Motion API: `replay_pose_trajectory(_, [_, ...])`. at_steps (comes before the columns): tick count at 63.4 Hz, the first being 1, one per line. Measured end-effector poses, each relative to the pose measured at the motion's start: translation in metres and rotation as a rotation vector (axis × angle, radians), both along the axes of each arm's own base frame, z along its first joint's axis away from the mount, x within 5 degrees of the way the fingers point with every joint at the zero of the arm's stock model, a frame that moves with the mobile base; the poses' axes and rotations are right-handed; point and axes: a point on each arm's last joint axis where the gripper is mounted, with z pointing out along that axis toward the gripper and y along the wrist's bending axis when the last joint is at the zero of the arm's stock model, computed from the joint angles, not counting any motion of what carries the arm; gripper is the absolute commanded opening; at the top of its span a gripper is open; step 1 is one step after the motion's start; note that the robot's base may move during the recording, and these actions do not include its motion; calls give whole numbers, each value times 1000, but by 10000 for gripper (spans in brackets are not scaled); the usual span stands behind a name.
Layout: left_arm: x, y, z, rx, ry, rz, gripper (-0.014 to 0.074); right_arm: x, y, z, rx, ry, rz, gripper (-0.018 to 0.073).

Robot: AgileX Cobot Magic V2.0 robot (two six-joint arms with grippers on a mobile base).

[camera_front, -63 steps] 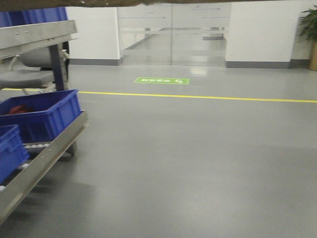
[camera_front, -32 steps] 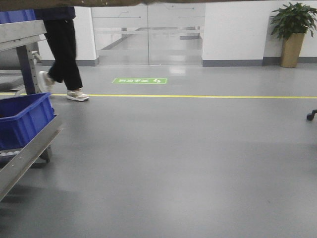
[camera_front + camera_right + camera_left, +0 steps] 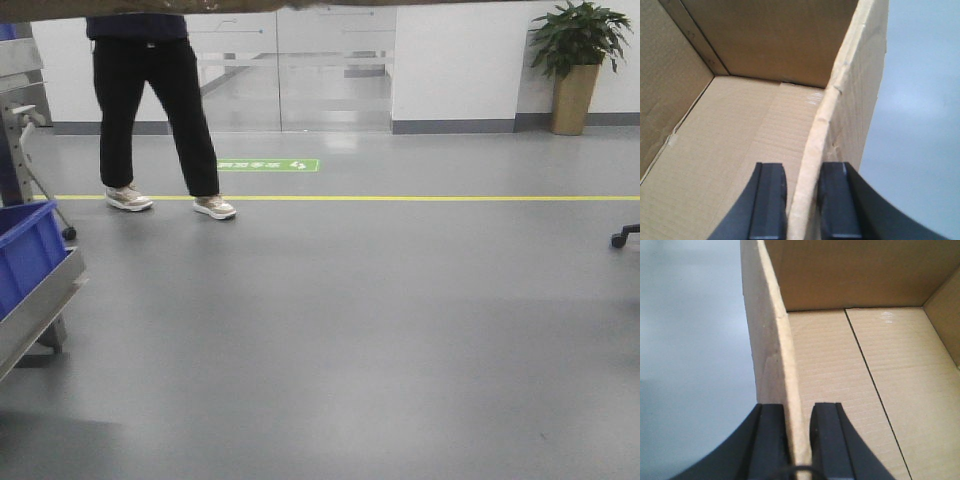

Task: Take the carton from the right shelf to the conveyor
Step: 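Hold the carton with both grippers while driving to the red conveyor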

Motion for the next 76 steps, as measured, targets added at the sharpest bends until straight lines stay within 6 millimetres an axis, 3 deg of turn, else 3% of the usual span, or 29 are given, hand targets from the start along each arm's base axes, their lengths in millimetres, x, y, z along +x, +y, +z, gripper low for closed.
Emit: replay_pose_trajectory(76, [0, 0, 0, 4, -2, 3, -9, 0, 0, 0, 1, -2, 0, -68])
